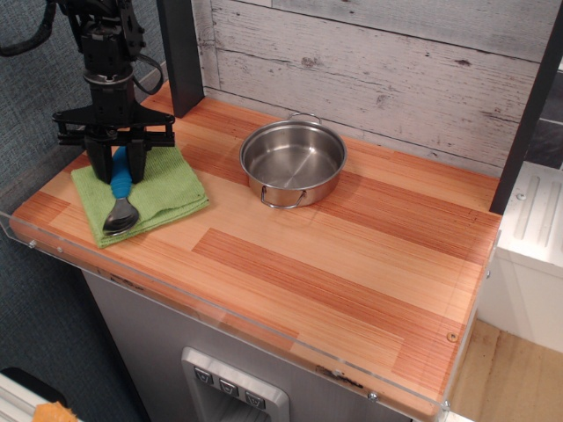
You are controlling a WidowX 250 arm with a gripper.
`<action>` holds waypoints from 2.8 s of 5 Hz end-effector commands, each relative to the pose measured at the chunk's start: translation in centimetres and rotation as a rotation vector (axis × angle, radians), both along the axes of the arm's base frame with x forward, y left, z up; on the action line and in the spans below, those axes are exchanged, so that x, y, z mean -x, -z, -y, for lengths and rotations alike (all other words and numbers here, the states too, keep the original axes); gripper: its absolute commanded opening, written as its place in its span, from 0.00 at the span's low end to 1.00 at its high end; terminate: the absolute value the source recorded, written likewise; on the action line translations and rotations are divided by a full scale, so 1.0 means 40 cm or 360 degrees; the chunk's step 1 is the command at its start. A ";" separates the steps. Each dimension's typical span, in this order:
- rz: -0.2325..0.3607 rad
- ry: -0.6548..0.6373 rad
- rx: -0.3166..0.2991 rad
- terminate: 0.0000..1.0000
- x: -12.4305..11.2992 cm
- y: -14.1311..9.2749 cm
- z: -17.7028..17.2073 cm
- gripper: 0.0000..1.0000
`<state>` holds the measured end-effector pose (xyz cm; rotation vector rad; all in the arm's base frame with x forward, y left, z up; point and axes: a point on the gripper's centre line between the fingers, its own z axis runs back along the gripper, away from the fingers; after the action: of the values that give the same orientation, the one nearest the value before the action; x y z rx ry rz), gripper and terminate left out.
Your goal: Spoon the mixture into the pot and smooth the surface with a spatula.
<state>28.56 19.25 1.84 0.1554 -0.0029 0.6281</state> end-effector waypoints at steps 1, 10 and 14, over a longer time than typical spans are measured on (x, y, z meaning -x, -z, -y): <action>0.0174 -0.0033 -0.0062 0.00 0.014 -0.143 -0.031 1.00; 0.0332 -0.0575 -0.0035 0.00 -0.228 -0.195 0.259 0.00; 0.0361 -0.0587 -0.0254 0.00 -0.269 -0.151 0.280 0.00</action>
<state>39.28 8.25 5.93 0.2595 -0.1950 1.0102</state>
